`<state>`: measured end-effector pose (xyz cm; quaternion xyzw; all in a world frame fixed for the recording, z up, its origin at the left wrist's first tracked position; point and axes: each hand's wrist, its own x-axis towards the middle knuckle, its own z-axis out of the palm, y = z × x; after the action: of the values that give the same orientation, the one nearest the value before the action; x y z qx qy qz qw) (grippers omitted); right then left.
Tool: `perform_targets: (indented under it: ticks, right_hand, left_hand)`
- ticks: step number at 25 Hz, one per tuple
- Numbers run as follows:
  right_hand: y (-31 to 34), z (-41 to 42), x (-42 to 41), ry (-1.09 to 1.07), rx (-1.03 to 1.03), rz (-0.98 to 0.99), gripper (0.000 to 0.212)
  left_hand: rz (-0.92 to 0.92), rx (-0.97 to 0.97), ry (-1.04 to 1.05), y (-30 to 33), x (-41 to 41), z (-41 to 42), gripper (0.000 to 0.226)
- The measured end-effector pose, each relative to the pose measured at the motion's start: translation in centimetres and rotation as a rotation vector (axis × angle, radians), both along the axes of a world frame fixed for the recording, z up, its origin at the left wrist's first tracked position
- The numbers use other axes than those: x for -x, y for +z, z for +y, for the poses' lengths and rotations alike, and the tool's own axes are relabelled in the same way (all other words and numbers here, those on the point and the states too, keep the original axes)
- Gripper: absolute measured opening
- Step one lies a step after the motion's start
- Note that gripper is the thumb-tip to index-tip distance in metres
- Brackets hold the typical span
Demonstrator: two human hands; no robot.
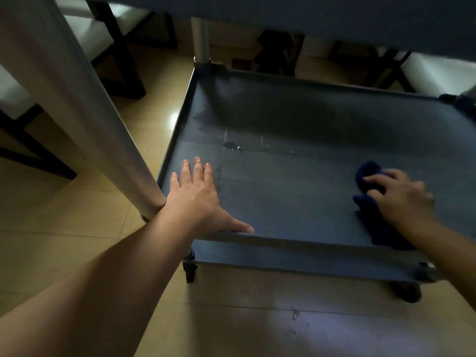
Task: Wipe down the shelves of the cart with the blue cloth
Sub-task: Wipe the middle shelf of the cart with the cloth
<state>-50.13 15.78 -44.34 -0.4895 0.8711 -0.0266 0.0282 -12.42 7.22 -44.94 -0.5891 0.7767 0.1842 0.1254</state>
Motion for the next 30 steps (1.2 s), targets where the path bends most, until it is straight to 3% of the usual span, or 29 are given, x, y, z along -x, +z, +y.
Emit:
perform_targets:
  ticks: [6, 11, 17, 19, 21, 26, 30]
  right_hand:
    - [-3.2, 0.4, -0.6, -0.089, 0.186, -0.052, 0.054]
    - [-4.2, 0.4, 0.9, 0.057, 0.286, -0.036, 0.039]
    - [-1.0, -5.6, -7.0, 0.352, 0.726, -0.397, 0.028]
    - [0.3, -8.9, -12.0, 0.435, 0.787, -0.471, 0.029]
    - [1.1, -12.1, -16.5, 0.508, 0.703, -0.442, 0.038]
    - [-0.9, -16.7, -24.6, 0.634, 0.192, -0.221, 0.043]
    - [-2.4, -16.7, -23.8, 0.608, 0.167, -0.095, 0.044]
  left_hand:
    - [-0.077, 0.076, 0.014, 0.0, 0.5, -0.7, 0.188]
    - [0.022, 0.051, 0.06, -1.9, 0.2, -1.1, 0.194]
    - [-0.004, 0.206, 0.044, -1.2, 1.1, -2.7, 0.192]
    - [0.022, 0.142, 0.079, -0.5, 1.6, -3.7, 0.194]
    - [0.041, 0.051, 0.114, -0.5, 1.8, -4.3, 0.198]
    - [0.066, 0.034, 0.133, -1.2, 1.9, -4.6, 0.2]
    - [0.069, 0.056, 0.148, -2.0, 1.8, -5.0, 0.2]
